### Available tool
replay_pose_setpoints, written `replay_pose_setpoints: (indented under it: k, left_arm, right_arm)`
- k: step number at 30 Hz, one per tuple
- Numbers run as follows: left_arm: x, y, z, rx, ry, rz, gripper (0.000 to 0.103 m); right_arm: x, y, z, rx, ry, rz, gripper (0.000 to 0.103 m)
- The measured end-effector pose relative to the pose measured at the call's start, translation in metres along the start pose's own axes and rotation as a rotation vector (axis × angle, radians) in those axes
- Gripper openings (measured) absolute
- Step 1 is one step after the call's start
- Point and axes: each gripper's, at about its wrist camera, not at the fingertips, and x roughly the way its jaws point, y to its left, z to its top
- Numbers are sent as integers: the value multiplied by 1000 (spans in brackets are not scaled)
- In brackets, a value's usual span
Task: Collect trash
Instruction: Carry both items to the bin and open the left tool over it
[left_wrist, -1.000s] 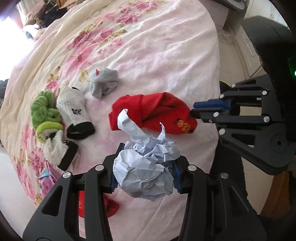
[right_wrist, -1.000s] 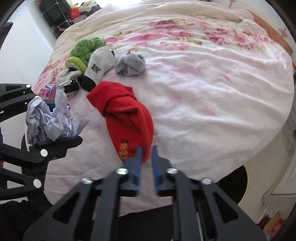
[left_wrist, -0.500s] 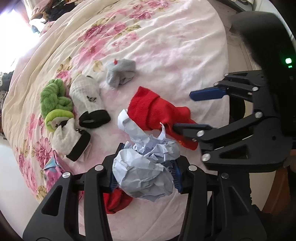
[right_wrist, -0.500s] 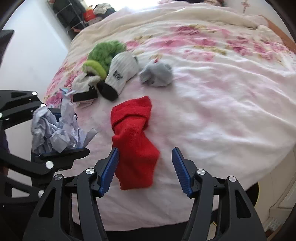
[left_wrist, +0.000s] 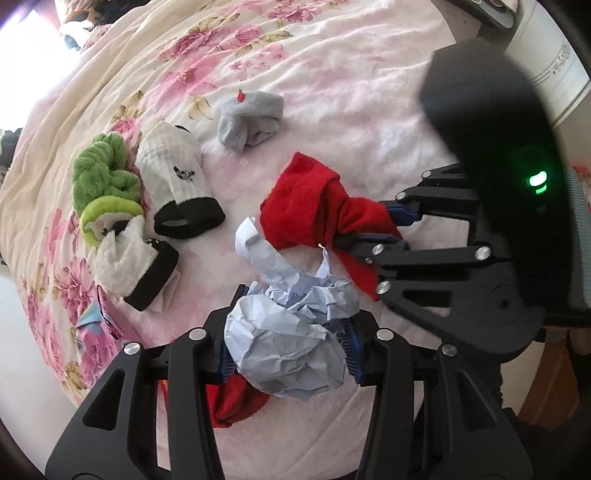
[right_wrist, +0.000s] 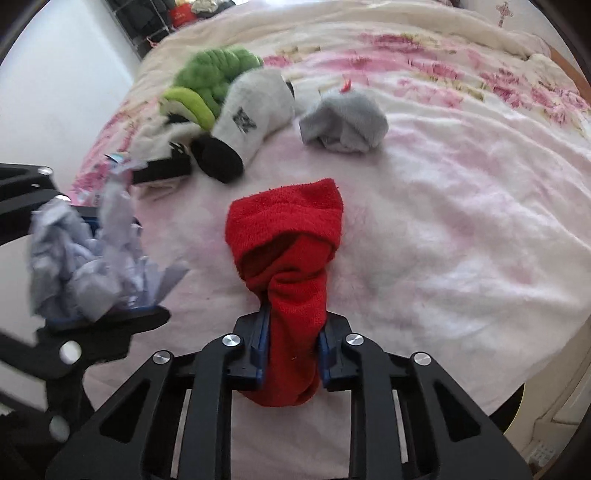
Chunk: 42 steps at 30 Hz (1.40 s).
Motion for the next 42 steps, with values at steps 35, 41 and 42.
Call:
replay_pose_setpoints:
  k: [35, 41, 42]
  left_arm:
    - [21, -210, 104, 400, -28, -90, 46]
    - [49, -266, 127, 468, 13, -157, 46]
    - [53, -274, 130, 477, 19, -166, 46]
  right_arm:
    - [-176, -170, -136, 475, -250, -241, 17]
    - [-194, -207, -164, 566, -266, -314, 18]
    - [-195, -213, -167, 577, -264, -321, 18]
